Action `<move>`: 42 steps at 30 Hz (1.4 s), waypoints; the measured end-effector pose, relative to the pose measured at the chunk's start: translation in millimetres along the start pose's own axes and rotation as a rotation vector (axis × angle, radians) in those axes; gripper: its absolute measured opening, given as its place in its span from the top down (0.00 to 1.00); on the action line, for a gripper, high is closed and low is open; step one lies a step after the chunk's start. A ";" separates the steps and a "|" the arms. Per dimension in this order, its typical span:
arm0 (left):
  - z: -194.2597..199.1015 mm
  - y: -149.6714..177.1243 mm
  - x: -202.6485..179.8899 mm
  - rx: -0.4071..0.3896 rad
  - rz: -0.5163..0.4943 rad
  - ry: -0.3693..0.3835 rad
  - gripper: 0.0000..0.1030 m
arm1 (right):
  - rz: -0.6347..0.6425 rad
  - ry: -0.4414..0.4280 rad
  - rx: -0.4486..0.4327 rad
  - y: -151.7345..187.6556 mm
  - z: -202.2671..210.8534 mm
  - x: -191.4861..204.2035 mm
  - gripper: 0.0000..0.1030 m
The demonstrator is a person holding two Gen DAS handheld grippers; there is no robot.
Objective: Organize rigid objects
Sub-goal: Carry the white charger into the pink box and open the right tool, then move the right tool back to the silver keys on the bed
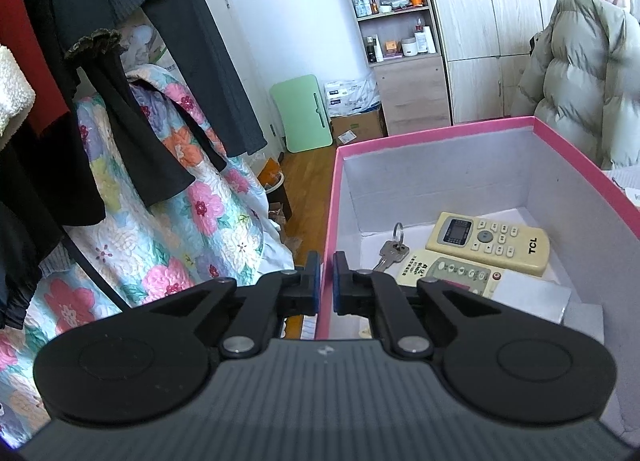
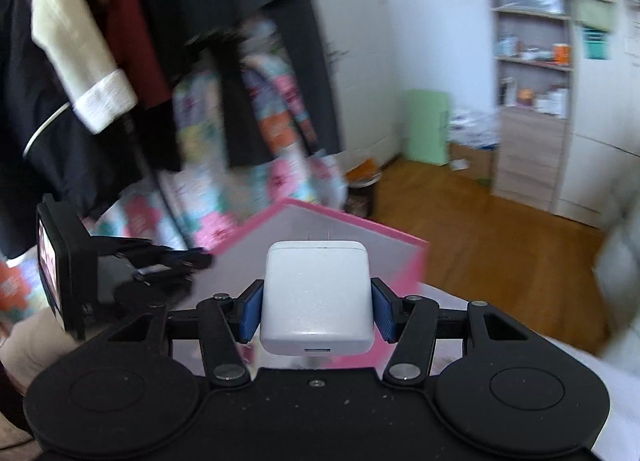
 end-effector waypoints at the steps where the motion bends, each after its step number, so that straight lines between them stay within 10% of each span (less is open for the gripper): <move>1: 0.3 0.2 -0.6 0.000 -0.002 -0.001 0.95 | 0.005 -0.017 0.032 -8.4 -15.1 0.5 0.42; 11: 0.3 -0.4 -2.2 -0.002 -0.009 -0.004 0.95 | -0.138 -0.082 0.345 -23.3 -145.7 -23.7 0.42; 24: -0.1 -0.7 -2.3 -0.004 -0.014 -0.005 0.95 | -0.067 0.017 0.458 -3.8 -200.1 -13.6 0.41; 42: 0.9 -0.8 -4.2 -0.013 -0.019 -0.011 0.95 | -0.028 0.068 0.091 12.7 -0.1 -37.4 0.36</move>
Point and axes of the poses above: each gripper's, at about its wrist camera, not at the fingertips, and z roughly against the way its jaws point, x to its left, y to its underside, the point moved 3 cm from there along -z, roughly the way its jaws point, and after that the axes turned 12 degrees about -y, right-handed, at the moved point
